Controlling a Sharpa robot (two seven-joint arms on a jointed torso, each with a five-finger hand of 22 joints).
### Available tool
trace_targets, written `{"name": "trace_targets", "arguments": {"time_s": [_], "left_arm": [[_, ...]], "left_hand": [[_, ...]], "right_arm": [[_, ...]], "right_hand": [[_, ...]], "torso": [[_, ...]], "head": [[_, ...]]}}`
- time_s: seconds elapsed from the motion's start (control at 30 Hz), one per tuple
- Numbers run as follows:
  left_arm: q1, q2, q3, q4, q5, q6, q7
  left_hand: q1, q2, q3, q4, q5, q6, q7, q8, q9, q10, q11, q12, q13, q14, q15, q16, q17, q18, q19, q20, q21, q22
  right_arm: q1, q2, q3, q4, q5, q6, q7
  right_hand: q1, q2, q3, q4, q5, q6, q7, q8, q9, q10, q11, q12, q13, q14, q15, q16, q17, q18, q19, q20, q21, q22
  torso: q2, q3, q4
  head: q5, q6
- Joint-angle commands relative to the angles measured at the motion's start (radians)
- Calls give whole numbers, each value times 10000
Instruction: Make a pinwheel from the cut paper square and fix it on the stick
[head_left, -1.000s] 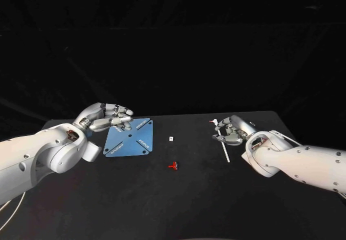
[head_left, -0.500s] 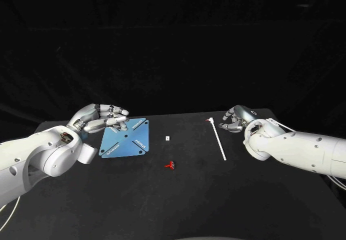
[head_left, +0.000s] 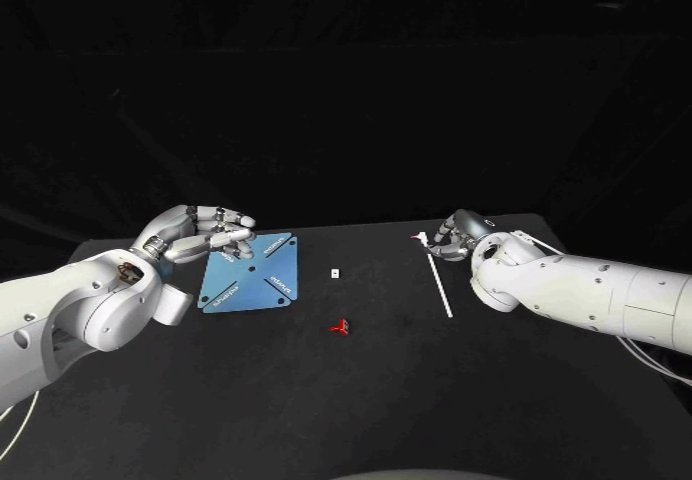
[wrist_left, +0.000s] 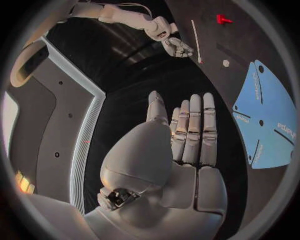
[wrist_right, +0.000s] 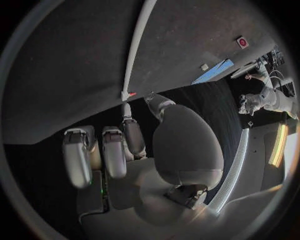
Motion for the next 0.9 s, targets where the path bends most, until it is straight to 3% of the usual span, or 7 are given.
{"name": "trace_targets", "arguments": {"time_s": [0.03,0.47,0.9], "left_arm": [[4,-9,11,39,128,7,41],[4,-38,12,57,134,25,24],[4,-72,13,74,138,24,8]], "left_hand": [[-97,36,-219,-50,41,82,90,-67,-10,77,4,-38,-10,41,-6,-45,1,23,74,21,-38,-17],[-97,36,-219,-50,41,82,90,-67,-10,77,4,-38,-10,41,-6,-45,1,23,74,21,-38,-17],[-97,36,-219,-50,41,82,90,-67,-10,77,4,-38,-10,41,-6,-45,1,23,74,21,-38,-17]], "right_arm": [[-34,46,0,-65,455,584,-380],[-136,192,-3,-231,451,813,-681],[-254,294,-6,-358,415,1051,-657]], "right_hand": [[-94,8,-16,101,11,54,-28,53,15,87,-31,54,301,1040,-53,40,2628,-105,960,-86,72,2527],[-32,102,-11,172,12,103,-51,88,36,117,-52,86,332,1040,-68,40,2628,-120,987,-98,122,2569],[390,287,279,44,32,212,-92,157,78,167,-94,140,392,1040,-105,40,2628,-131,1007,-133,160,2601]], "torso": [[1,2,-2],[-13,1,-6],[-15,-3,-3]], "head": [[-5,-29],[-51,-67],[0,-108]]}}
